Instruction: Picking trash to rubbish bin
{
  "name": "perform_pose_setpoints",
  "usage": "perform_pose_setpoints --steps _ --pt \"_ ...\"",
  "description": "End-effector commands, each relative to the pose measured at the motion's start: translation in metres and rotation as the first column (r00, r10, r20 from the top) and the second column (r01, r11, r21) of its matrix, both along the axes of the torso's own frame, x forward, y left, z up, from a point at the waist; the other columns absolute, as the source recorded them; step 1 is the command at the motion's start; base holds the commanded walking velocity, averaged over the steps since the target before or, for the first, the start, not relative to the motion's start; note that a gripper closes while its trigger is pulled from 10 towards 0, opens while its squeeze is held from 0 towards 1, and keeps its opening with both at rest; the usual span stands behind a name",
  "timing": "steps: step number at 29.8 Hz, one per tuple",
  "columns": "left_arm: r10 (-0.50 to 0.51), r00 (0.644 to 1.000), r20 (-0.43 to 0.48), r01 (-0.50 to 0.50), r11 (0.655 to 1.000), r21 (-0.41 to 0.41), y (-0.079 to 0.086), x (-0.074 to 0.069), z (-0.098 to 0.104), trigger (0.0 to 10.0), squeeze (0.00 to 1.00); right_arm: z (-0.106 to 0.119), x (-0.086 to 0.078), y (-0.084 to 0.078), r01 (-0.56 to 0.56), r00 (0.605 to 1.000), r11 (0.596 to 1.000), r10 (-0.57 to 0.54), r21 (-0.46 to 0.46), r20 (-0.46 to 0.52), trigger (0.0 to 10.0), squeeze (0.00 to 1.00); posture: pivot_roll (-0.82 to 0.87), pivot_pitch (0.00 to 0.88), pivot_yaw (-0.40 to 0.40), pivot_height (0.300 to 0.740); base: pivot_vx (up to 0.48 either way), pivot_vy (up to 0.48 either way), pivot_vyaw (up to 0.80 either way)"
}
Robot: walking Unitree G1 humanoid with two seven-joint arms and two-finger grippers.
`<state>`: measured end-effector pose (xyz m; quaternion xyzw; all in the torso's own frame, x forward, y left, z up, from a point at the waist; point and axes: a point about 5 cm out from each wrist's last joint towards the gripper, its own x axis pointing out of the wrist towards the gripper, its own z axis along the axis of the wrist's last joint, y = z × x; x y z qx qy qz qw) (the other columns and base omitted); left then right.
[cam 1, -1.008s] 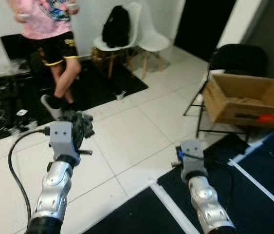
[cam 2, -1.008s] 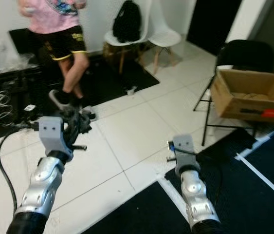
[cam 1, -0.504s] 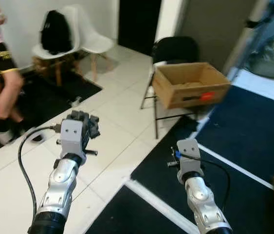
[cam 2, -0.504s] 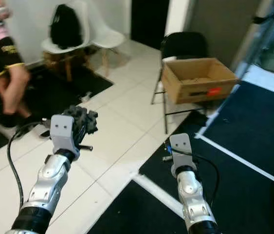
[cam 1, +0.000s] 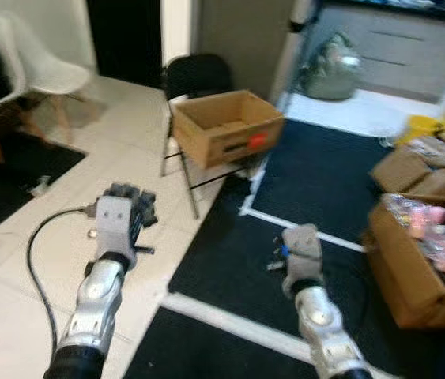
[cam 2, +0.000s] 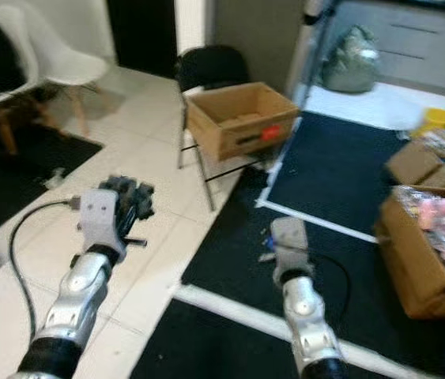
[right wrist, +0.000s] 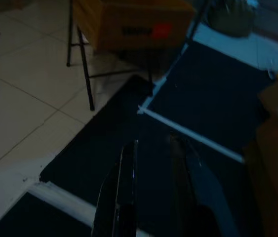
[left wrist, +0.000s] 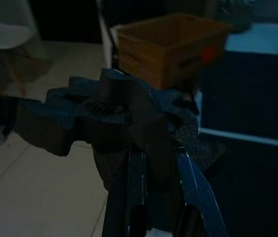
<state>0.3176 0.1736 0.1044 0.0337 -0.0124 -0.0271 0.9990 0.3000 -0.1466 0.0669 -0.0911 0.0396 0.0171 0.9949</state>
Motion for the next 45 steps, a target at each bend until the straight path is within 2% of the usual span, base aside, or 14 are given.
perform_pose_setpoints --steps 1,6,19,22,25,36,45 --pt "-0.001 1.000 0.016 0.001 1.000 0.016 -0.001 -0.001 0.002 10.0 0.00 -0.003 -0.001 -0.006 0.016 1.000 1.000 -0.017 -0.002 -0.015 10.0 0.00 -0.02 0.049 -0.004 0.740 0.000 0.000 -0.80" --pt "-0.002 1.000 0.027 0.002 0.999 -0.033 -0.001 -0.001 0.005 10.0 0.00 -0.004 -0.001 -0.007 0.026 0.999 1.000 -0.026 0.005 -0.020 10.0 0.00 -0.02 0.055 -0.007 0.740 0.000 0.000 -0.80" --pt "-0.003 1.000 0.000 0.003 1.000 -0.012 -0.001 -0.002 0.002 10.0 0.00 -0.005 -0.003 -0.009 0.028 0.999 1.000 -0.028 0.007 -0.024 10.0 0.00 -0.03 0.061 -0.012 0.740 0.000 0.000 -0.80" --pt "0.004 1.000 0.002 -0.004 0.999 -0.033 -0.001 0.002 0.004 10.0 0.00 -0.002 0.003 -0.002 -0.011 1.000 1.000 0.011 -0.013 -0.024 10.0 0.00 -0.02 0.067 -0.011 0.740 0.165 0.000 0.00" --pt "0.016 1.000 0.003 -0.015 0.999 -0.029 -0.001 0.004 0.006 10.0 0.00 -0.003 0.006 -0.002 -0.014 0.999 0.999 0.012 -0.042 -0.036 10.0 0.00 -0.03 0.063 -0.006 0.740 0.268 0.000 0.00" --pt "0.015 1.000 -0.005 -0.015 0.999 -0.045 -0.001 0.004 0.007 10.0 0.00 -0.005 0.002 0.002 -0.037 0.998 0.999 0.035 -0.037 -0.045 10.0 0.00 -0.01 0.077 -0.008 0.740 0.304 0.000 0.00" --pt "0.015 1.000 -0.018 -0.015 0.999 -0.029 0.003 0.003 0.005 10.0 0.00 -0.005 0.003 0.005 -0.032 0.999 0.999 0.031 -0.023 -0.035 10.0 0.00 -0.01 0.086 0.008 0.740 0.341 0.000 0.00"
